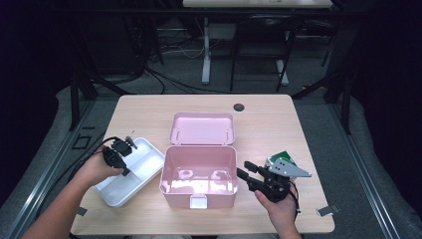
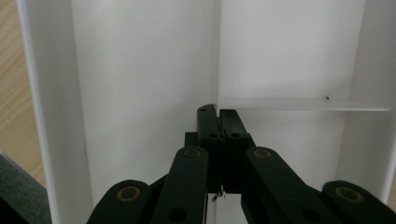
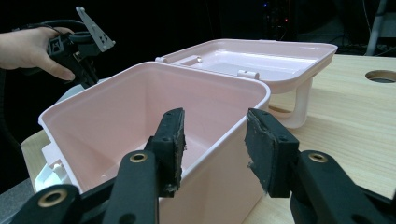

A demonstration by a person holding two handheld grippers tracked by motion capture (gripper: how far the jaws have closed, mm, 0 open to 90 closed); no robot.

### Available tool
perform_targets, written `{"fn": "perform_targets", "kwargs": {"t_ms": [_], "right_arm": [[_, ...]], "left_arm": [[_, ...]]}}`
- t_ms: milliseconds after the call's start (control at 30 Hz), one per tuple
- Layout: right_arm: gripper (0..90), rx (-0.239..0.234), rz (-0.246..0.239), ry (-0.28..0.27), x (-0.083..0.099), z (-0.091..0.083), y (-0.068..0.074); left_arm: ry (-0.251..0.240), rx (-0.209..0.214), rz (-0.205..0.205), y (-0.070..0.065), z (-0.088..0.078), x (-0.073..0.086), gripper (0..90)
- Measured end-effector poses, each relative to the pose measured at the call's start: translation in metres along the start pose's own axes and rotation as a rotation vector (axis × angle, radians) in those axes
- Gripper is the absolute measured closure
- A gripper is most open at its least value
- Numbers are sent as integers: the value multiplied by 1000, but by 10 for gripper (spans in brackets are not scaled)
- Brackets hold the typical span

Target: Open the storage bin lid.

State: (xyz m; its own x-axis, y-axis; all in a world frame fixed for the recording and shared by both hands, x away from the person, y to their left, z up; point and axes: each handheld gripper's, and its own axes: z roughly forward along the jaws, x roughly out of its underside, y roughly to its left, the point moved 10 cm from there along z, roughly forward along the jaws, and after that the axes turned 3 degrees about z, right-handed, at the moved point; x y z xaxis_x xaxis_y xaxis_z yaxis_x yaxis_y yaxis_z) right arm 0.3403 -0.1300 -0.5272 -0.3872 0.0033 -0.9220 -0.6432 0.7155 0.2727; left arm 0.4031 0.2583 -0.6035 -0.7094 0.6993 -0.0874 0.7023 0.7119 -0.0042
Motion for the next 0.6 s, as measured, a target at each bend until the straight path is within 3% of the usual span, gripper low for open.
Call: {"fn": "perform_targets", "kwargs": {"t_ms": [333,600], "right_arm": [[569,0,9,6,2,3,0],[568,-1,6,9,2,4,1]], "left_arm": [[8,13,-16,1,17,5,896],[1,-7,-33,5,28,9,895]]}}
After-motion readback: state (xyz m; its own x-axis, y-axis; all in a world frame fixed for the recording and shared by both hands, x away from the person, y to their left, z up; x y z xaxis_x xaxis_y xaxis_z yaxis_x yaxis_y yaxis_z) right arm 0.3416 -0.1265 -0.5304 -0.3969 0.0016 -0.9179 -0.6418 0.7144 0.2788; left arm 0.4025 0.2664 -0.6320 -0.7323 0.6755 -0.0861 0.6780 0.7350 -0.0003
